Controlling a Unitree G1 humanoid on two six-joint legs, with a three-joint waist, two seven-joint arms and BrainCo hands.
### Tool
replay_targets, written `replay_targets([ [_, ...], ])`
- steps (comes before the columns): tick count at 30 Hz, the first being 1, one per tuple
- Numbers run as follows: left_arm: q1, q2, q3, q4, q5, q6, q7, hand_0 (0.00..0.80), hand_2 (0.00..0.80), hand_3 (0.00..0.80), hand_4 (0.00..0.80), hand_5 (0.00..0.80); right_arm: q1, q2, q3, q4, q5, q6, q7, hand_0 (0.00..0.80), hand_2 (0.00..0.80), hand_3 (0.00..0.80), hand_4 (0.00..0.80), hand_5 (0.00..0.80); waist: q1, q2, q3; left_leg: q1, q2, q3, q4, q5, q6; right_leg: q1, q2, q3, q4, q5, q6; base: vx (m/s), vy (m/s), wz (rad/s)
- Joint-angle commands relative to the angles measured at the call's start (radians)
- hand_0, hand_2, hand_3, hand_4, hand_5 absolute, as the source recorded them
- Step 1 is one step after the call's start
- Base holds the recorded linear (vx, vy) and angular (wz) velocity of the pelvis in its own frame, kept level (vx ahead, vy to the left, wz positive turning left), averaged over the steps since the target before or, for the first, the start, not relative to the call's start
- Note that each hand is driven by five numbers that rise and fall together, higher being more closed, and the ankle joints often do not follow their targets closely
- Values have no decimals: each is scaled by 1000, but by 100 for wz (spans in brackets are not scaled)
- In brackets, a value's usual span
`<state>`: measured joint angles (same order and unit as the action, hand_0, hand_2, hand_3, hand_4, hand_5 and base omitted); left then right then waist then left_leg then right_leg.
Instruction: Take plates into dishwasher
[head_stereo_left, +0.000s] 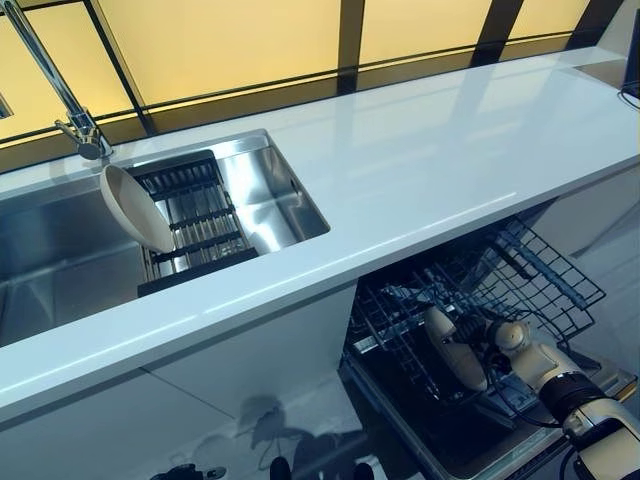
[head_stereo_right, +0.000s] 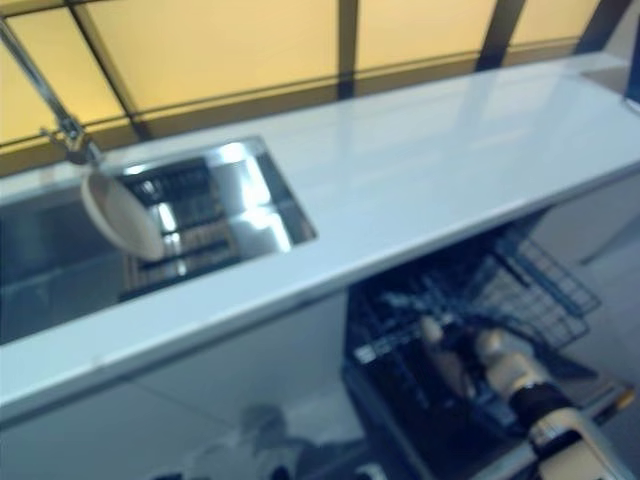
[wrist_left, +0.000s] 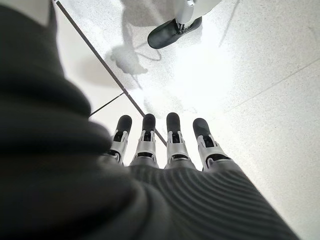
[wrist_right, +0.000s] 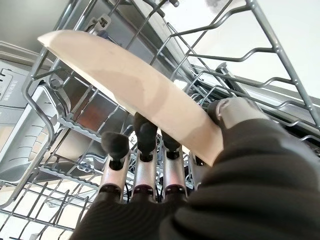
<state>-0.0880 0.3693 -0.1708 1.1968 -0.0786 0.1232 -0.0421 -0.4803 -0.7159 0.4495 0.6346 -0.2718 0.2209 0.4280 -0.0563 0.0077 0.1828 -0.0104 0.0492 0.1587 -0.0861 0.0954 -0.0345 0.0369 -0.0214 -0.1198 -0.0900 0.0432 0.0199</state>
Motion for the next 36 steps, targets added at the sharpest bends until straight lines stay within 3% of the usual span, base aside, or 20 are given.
replay_targets([
  [1, -68, 16, -42, 48, 22, 7, -2, 0, 0, 0, 0, 0, -59, -16, 61, 82, -38, -7, -14, 800, 800, 800, 800, 800, 22, -5, -15, -8, -26, 1, -1, -84, 7, -9, 32, -56, 34, -93, 17, 0, 0, 0],
  [2, -68, 16, -43, 49, 23, 6, -2, 0, 0, 0, 0, 0, -57, -16, 59, 81, -40, -7, -18, 637, 637, 637, 637, 637, 22, -5, -15, -8, -26, 1, -1, -84, 7, -10, 32, -56, 34, -93, 17, 0, 0, 0],
  [3, -69, 17, -42, 50, 23, 6, -4, 0, 0, 0, 0, 0, -55, -17, 56, 80, -44, -7, -26, 0, 0, 0, 0, 0, 21, -5, -16, -8, -26, 1, -1, -85, 7, -9, 32, -56, 32, -92, 18, 0, 0, 0],
  [6, -69, 17, -39, 48, 24, 6, -3, 0, 0, 0, 0, 0, -48, -21, 50, 60, -34, -5, -39, 0, 0, 0, 0, 0, 18, -6, -17, -7, -26, 1, -1, -86, 7, -10, 31, -56, 33, -92, 19, 0, 0, 0],
  [15, -46, 20, -9, 31, 23, 14, -1, 0, 0, 0, 0, 0, -6, -76, -24, -147, -25, 111, -20, 0, 0, 0, 0, 0, -2, -21, -16, 1, -25, 16, -1, -90, 8, -10, 33, -43, 32, -84, 23, 0, 0, 0],
  [26, -20, 18, 44, 55, 29, -14, 2, 0, 0, 0, 0, 0, 23, -205, -137, -380, -43, 232, 95, 0, 0, 0, 0, 0, -29, -46, -26, 24, -19, 48, -1, -97, 6, 7, 38, -33, 24, -81, 24, 2, 1, 0],
  [30, -4, 23, 48, 42, 29, -14, 5, 0, 0, 0, 0, 0, 12, -256, -188, -410, -6, 265, 121, 0, 0, 0, 0, 0, -31, -56, -28, 35, -17, 53, -1, -99, 5, 19, 39, -30, 22, -79, 24, 8, 2, -1],
  [36, 29, 25, 44, 32, 19, -18, 8, 0, 0, 0, 0, 0, -83, -379, -233, -322, 134, 296, 135, 0, 0, 0, 0, 0, -23, -77, -44, 52, -14, 58, -1, -99, 4, 37, 40, -32, 19, -79, 22, 35, 21, -7],
])
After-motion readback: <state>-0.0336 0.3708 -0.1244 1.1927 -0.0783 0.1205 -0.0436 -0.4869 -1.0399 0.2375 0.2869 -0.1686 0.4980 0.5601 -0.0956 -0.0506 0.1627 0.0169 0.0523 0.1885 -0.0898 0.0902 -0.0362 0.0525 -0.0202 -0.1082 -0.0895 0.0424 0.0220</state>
